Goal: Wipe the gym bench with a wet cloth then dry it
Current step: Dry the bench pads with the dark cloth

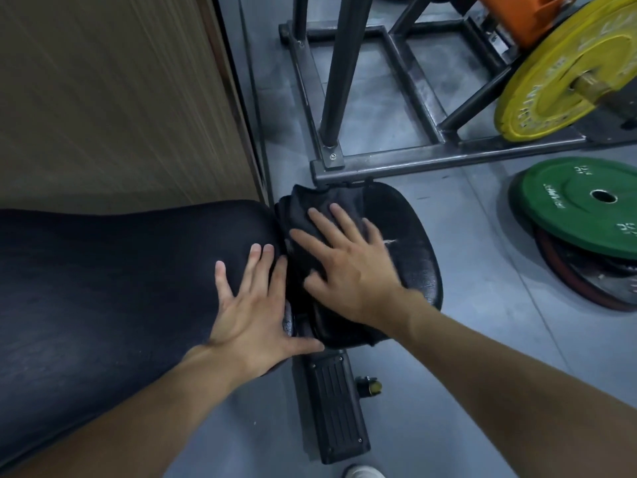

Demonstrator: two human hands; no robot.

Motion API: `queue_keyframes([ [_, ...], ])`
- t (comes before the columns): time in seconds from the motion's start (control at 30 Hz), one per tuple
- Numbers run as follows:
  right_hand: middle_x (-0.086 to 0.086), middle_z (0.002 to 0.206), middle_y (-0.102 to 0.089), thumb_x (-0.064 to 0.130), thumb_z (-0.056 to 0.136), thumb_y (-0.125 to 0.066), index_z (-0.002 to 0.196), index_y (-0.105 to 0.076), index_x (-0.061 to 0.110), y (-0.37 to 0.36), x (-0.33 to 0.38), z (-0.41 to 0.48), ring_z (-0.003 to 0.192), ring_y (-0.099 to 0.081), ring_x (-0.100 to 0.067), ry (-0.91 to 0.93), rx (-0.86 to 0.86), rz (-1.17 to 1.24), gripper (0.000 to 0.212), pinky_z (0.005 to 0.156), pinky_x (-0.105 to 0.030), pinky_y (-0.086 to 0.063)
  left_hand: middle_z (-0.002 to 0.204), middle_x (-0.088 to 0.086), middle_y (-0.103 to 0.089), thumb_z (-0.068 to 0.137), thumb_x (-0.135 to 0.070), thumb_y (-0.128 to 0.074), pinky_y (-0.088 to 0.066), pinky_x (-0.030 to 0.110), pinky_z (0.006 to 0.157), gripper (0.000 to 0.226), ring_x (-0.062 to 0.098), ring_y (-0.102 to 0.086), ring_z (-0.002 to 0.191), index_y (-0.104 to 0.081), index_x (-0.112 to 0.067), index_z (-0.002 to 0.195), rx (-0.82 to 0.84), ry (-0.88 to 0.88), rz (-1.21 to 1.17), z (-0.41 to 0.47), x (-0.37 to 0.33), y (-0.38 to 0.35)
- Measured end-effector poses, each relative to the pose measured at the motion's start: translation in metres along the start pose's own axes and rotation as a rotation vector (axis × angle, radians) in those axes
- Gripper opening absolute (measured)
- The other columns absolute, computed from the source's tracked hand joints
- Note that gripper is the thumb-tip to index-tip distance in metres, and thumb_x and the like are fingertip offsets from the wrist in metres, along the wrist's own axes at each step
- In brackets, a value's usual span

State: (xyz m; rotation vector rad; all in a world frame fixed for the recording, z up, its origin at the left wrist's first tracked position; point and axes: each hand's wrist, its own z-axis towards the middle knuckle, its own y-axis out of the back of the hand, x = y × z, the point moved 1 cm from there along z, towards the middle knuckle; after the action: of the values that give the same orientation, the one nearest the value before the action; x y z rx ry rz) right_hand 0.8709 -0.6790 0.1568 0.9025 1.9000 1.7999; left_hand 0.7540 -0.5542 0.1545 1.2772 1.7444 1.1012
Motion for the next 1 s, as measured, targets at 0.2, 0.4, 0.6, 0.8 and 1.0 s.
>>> queue_keyframes([
  [0.2, 0.002, 0.165, -0.020, 0.048, 0.083, -0.038, 0.149, -0.030, 0.041, 0.002, -0.049, -0.035, 0.152, -0.008, -0.026, -0.575, -0.155, 0.124, 0.067, 0.110, -0.055, -0.026, 0.161, 0.007, 0.025, 0.061, -0.096, -0.038, 0.010, 0.065, 0.114, 0.135, 0.020, 0.035, 0.143, 0.016, -0.012, 0.153, -0.015, -0.026, -0.018, -0.001, 0.002, -0.001],
  [0.4, -0.006, 0.159, -0.035, 0.043, 0.078, -0.046, 0.144, -0.047, 0.033, -0.020, 0.038, -0.069, 0.150, -0.021, -0.034, -0.281, -0.212, 0.061, 0.067, 0.110, -0.063, -0.024, 0.163, 0.007, 0.018, 0.062, -0.093, -0.035, 0.009, 0.065, 0.114, 0.129, 0.019, 0.029, 0.146, 0.007, -0.013, 0.154, -0.061, -0.033, -0.056, 0.000, 0.003, -0.004],
  [0.6, -0.011, 0.156, -0.039, 0.036, 0.073, -0.048, 0.138, -0.055, 0.027, -0.028, 0.007, -0.099, 0.146, -0.025, -0.039, -0.622, -0.431, 0.223, 0.066, 0.100, -0.061, -0.037, 0.161, 0.008, 0.024, 0.062, -0.097, -0.036, 0.010, 0.064, 0.115, 0.134, 0.020, 0.034, 0.144, 0.015, -0.013, 0.153, -0.020, -0.051, -0.009, -0.002, 0.006, 0.000],
  [0.8, -0.008, 0.157, -0.027, 0.035, 0.080, -0.053, 0.143, -0.040, 0.034, -0.011, -0.017, -0.072, 0.133, -0.031, -0.037, -0.952, -0.356, 0.427, 0.064, 0.097, -0.052, -0.039, 0.160, 0.011, 0.026, 0.065, -0.095, -0.032, 0.008, 0.067, 0.113, 0.132, 0.023, 0.035, 0.143, 0.018, -0.010, 0.152, -0.023, -0.055, 0.024, 0.000, 0.005, -0.003],
  [1.0, -0.013, 0.127, -0.059, 0.045, 0.087, -0.048, 0.144, -0.035, 0.029, 0.014, -0.098, -0.020, 0.115, -0.054, -0.035, -0.798, -0.081, 0.564, 0.061, 0.089, -0.041, -0.040, 0.152, 0.012, 0.039, 0.066, -0.096, -0.024, 0.011, 0.068, 0.111, 0.130, 0.026, 0.040, 0.139, 0.030, -0.008, 0.145, -0.023, -0.058, 0.073, 0.002, 0.004, -0.004],
])
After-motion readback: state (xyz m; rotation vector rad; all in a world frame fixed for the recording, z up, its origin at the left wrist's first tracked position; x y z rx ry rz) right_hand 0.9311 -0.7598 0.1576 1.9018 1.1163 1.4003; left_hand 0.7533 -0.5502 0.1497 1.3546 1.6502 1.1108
